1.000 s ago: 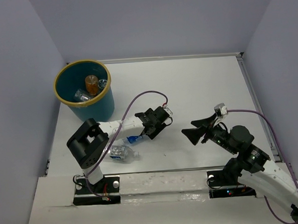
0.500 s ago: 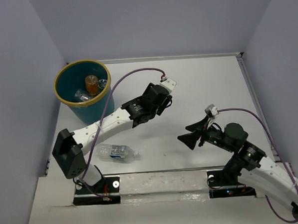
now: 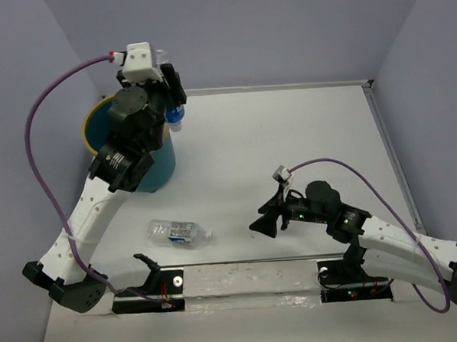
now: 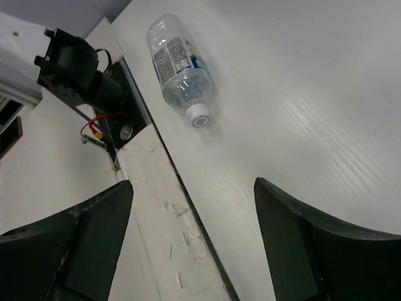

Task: Put the plastic bottles in the bin

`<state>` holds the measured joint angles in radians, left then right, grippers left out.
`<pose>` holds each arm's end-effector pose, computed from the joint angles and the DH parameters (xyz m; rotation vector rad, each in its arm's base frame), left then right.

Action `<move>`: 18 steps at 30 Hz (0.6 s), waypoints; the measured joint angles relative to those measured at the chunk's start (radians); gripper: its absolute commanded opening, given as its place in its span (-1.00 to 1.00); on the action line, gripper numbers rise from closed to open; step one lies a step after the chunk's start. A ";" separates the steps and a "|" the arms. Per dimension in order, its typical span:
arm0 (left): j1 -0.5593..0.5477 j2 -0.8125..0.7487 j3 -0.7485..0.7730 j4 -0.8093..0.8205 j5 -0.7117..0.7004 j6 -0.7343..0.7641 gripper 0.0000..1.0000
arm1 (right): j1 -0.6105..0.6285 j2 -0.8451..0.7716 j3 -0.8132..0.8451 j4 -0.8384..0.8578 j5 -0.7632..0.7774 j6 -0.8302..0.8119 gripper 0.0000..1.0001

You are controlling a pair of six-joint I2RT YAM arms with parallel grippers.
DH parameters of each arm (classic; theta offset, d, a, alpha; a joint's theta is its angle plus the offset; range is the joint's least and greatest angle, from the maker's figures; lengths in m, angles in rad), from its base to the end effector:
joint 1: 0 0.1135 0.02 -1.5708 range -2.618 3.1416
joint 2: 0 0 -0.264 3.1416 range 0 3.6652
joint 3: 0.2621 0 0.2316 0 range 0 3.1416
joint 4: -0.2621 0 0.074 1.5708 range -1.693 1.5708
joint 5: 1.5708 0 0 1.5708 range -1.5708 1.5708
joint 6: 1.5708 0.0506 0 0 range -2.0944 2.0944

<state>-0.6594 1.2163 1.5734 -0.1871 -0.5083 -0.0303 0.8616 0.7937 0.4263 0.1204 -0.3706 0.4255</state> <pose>0.1996 -0.1236 0.5155 0.0223 1.4257 -0.2133 0.1051 0.1506 0.2478 -0.7053 1.8564 1.2133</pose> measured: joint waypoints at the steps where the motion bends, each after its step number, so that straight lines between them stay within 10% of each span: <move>1: 0.033 -0.017 0.002 0.027 -0.008 -0.006 0.22 | 0.028 0.042 0.003 0.024 0.000 -0.001 0.70; 10: 0.372 -0.047 -0.006 0.093 -0.065 -0.123 0.33 | 0.224 0.519 0.332 0.096 0.032 -0.140 0.98; 15: 0.505 -0.023 -0.062 0.084 -0.088 -0.175 0.98 | 0.257 0.739 0.556 0.031 0.060 -0.293 0.99; 18: 0.544 0.000 -0.093 0.087 -0.083 -0.205 0.98 | 0.287 0.852 0.658 -0.019 0.103 -0.393 0.99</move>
<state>-0.1158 1.2163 1.4799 -0.1001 -0.5915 -0.2356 1.1484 1.6459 1.0843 0.1013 -0.2676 0.0322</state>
